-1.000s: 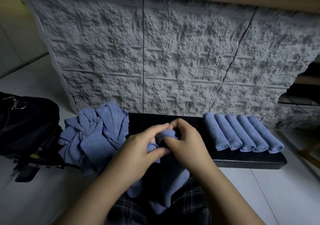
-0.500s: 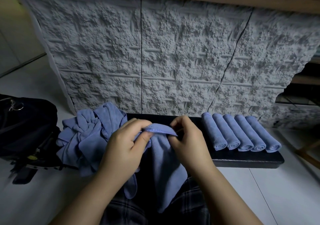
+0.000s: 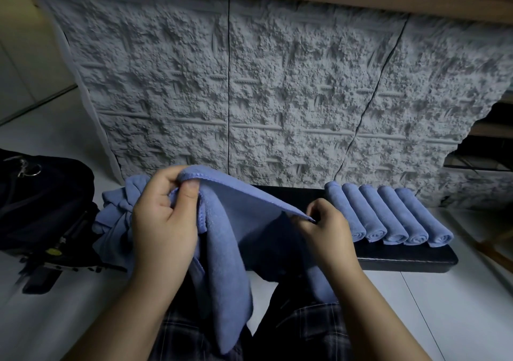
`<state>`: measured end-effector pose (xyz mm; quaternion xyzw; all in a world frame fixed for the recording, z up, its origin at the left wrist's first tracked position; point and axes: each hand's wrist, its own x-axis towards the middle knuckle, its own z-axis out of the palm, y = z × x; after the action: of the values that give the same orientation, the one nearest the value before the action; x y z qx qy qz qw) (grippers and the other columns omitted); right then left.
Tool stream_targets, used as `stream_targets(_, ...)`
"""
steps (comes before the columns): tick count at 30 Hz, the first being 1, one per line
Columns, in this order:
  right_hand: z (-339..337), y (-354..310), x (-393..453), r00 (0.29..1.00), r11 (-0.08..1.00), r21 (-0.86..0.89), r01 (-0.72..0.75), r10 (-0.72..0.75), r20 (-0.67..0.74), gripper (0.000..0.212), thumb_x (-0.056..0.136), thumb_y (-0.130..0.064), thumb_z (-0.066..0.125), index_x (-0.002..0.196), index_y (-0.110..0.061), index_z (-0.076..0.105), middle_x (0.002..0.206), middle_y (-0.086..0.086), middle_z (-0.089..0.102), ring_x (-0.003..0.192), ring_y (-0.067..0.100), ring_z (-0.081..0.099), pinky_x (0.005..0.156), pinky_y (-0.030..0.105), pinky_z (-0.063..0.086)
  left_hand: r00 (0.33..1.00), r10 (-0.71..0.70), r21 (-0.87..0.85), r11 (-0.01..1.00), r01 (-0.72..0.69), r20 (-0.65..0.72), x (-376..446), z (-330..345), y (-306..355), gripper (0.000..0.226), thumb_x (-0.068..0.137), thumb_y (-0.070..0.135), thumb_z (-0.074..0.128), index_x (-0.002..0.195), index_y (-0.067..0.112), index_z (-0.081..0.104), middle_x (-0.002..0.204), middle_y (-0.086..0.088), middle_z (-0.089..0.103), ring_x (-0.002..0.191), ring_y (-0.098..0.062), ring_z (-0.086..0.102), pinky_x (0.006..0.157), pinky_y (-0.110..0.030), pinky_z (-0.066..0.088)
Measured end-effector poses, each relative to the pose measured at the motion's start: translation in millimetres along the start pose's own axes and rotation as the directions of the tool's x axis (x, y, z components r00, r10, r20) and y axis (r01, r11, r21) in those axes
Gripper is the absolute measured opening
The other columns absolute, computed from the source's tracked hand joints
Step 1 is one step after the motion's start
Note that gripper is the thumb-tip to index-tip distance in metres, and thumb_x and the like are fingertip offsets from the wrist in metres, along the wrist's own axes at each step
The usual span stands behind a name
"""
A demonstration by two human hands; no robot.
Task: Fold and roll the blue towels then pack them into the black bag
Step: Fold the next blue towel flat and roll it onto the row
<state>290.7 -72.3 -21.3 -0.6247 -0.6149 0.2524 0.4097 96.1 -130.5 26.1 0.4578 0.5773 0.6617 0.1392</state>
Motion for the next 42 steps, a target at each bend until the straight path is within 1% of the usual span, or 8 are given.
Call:
stream_targets(4, -2.6, -12.5, -2.1, 0.993, 0.994, 0.105, -0.025, 0.013, 0.116, 0.026, 0.079, -0.009, 0.063, 0.063, -0.015, 0.044, 0.05, -0.009, 0.042, 0.047, 0.003, 0.034, 0.046, 0.017, 0.031, 0.981, -0.082, 0.02, 0.997, 0.08, 0.176, 4.9, 3.1, -11.2, 0.021, 0.088, 0.024, 0.059, 0.092, 0.044, 0.054, 0.064, -0.011, 0.06, 0.054, -0.022, 0.058, 0.061, -0.049, 0.051)
stream_targets(11, 0.8, -49.5, -16.8, 0.931, 0.914, 0.405, 0.013, -0.158, 0.328, 0.017, 0.086, -0.017, 0.067, 0.071, -0.011, 0.063, 0.06, -0.002, 0.056, 0.058, 0.006, 0.045, 0.055, 0.021, 0.037, 0.818, -0.031, 0.112, 0.993, -0.041, 0.574, -21.1, 21.9, -21.3, 0.036, 0.083, 0.029, 0.064, 0.109, 0.051, 0.054, 0.061, 0.011, 0.051, 0.053, -0.002, 0.047, 0.056, -0.018, 0.039)
stream_targets(16, -1.2, -53.8, -21.3, 0.89, 0.907, 0.411, 0.094, -0.261, 0.373, 0.01, 0.083, -0.016, 0.071, 0.077, -0.011, 0.065, 0.066, 0.001, 0.06, 0.06, 0.007, 0.049, 0.057, 0.021, 0.039, 0.84, -0.1, 0.145, 0.989, 0.026, 0.534, -18.9, 24.9, -23.7, 0.014, 0.079, 0.03, 0.055, 0.091, 0.036, 0.056, 0.073, 0.005, 0.066, 0.072, -0.012, 0.063, 0.07, -0.04, 0.052)
stream_targets(22, 3.2, -28.8, -11.3, 0.937, 0.976, 0.205, 0.077, -0.141, 0.321, 0.02, 0.079, -0.021, 0.076, 0.069, -0.016, 0.059, 0.055, -0.009, 0.053, 0.051, 0.0, 0.043, 0.051, 0.016, 0.037, 0.898, -0.13, 0.087, 0.991, 0.102, 0.42, -4.4, 13.1, -18.9, 0.018, 0.09, 0.013, 0.054, 0.082, 0.028, 0.056, 0.08, 0.015, 0.065, 0.076, -0.001, 0.061, 0.07, -0.024, 0.047)
stream_targets(31, 9.6, -0.4, -9.3, 0.895, 0.989, -0.144, 0.014, 0.052, 0.442, 0.028, 0.09, -0.036, 0.058, 0.075, -0.011, 0.057, 0.059, -0.005, 0.051, 0.054, 0.006, 0.044, 0.052, 0.022, 0.036, 0.946, -0.18, 0.013, 0.983, 0.183, 0.269, 9.5, 4.4, -16.8, 0.012, 0.091, 0.014, 0.052, 0.088, 0.025, 0.056, 0.081, 0.006, 0.066, 0.074, -0.011, 0.062, 0.07, -0.033, 0.047)
stream_targets(36, 10.9, -18.4, -9.8, 0.931, 0.967, 0.161, -0.199, 0.135, 0.34, 0.034, 0.091, -0.028, 0.059, 0.075, 0.002, 0.055, 0.062, 0.001, 0.049, 0.055, 0.007, 0.042, 0.05, 0.02, 0.036, 0.948, -0.096, 0.09, 0.993, 0.072, 0.303, 9.7, 1.2, -24.8, 0.015, 0.084, 0.025, 0.065, 0.089, 0.034, 0.055, 0.057, 0.006, 0.054, 0.045, -0.004, 0.04, 0.05, -0.024, 0.036)
stream_targets(38, 12.0, -29.7, -13.5, 0.925, 0.938, 0.274, -0.213, 0.104, 0.364, 0.033, 0.089, -0.024, 0.063, 0.065, -0.007, 0.049, 0.059, 0.004, 0.047, 0.053, 0.009, 0.041, 0.048, 0.02, 0.034, 0.947, -0.108, 0.035, 0.994, 0.102, 0.302, 8.2, 4.0, -21.2, 0.019, 0.083, 0.02, 0.066, 0.089, 0.035, 0.056, 0.056, 0.006, 0.054, 0.044, -0.003, 0.041, 0.047, -0.016, 0.035)
stream_targets(42, 12.0, -48.1, -22.5, 0.93, 0.88, 0.443, -0.172, -0.003, 0.368, 0.029, 0.086, -0.018, 0.067, 0.064, -0.015, 0.048, 0.059, 0.003, 0.046, 0.056, 0.011, 0.04, 0.05, 0.019, 0.033, 0.905, -0.21, -0.125, 0.954, 0.273, 0.37, -1.9, 14.2, -10.7, 0.018, 0.086, 0.005, 0.06, 0.091, 0.022, 0.056, 0.057, 0.003, 0.059, 0.042, -0.011, 0.055, 0.045, -0.017, 0.045)
